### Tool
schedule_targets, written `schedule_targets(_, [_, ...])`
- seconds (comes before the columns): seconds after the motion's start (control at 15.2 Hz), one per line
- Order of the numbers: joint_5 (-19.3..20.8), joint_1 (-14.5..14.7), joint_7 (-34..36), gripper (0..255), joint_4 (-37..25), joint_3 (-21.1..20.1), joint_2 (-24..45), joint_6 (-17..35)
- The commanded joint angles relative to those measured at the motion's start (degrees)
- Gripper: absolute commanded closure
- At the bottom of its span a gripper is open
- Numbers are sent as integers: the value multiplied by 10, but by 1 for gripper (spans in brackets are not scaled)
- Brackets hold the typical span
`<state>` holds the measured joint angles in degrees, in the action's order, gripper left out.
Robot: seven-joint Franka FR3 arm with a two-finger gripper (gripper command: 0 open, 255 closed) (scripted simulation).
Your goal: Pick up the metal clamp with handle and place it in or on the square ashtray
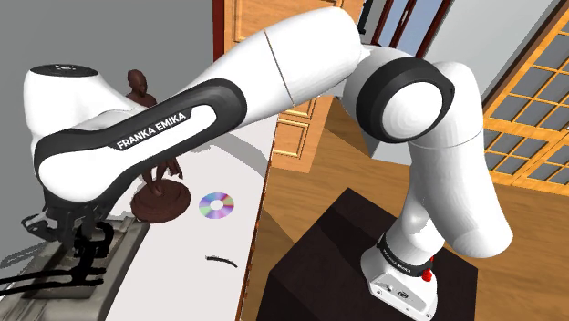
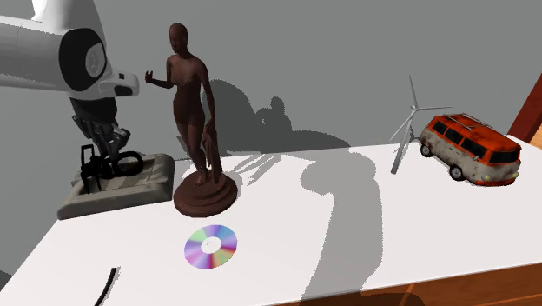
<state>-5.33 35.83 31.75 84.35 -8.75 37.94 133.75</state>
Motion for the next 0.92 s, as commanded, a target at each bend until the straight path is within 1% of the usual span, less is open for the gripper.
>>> schedule_targets(0.0, [0,3,1,255,3,-2,7,-4])
schedule_targets(0.2, [0,3,1,255,3,-1,7,-4])
schedule_targets(0.26, [-1,1,-2,0,8,-2,4,-2])
schedule_targets(0.59, [0,3,1,0,3,-1,6,-4])
schedule_targets(0.86, [-4,-7,-2,0,12,-3,-43,-46])
